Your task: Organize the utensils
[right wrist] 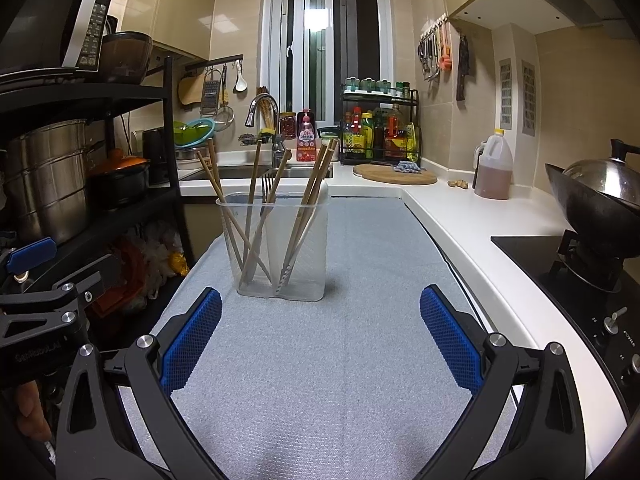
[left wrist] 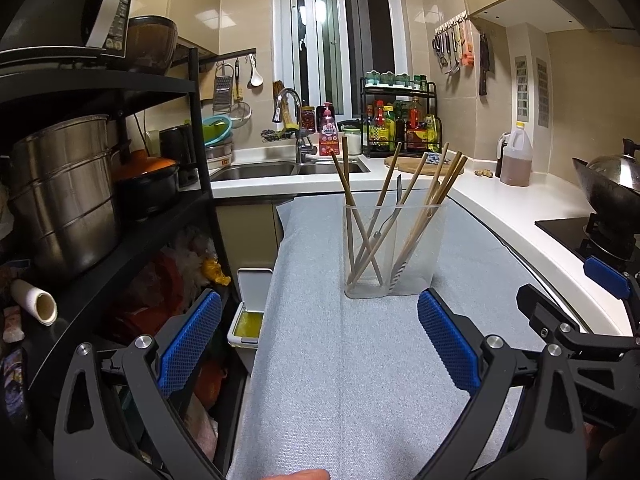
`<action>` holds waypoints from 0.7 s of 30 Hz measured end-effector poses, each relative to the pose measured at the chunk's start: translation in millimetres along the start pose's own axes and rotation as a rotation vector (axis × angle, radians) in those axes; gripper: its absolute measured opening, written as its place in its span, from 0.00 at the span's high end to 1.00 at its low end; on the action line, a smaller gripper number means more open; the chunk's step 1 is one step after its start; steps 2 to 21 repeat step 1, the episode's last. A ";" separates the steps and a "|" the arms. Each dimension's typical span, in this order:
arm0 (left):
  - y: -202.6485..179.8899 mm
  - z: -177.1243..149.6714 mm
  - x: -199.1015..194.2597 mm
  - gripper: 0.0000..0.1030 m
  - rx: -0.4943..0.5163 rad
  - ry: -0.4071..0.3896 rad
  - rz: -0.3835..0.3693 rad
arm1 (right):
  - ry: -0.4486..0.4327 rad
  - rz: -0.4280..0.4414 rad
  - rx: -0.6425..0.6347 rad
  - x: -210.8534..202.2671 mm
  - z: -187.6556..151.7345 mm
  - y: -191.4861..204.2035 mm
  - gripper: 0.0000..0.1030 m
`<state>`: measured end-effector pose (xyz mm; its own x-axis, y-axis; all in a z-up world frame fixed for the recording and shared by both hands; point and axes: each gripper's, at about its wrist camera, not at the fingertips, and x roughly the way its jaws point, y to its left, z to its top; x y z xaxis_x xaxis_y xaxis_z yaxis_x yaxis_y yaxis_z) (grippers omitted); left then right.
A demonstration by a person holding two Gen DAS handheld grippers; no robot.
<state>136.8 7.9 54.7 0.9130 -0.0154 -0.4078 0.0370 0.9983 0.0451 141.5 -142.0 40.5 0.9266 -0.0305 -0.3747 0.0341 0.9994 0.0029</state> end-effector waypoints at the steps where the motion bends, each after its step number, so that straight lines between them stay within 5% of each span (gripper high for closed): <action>1: 0.1 0.3 0.5 0.07 -0.001 0.003 -0.002 | 0.003 0.003 0.004 -0.3 -0.6 -0.9 0.05; 21: 0.1 0.3 0.5 0.07 -0.001 0.003 -0.002 | 0.003 0.003 0.004 -0.3 -0.6 -0.9 0.05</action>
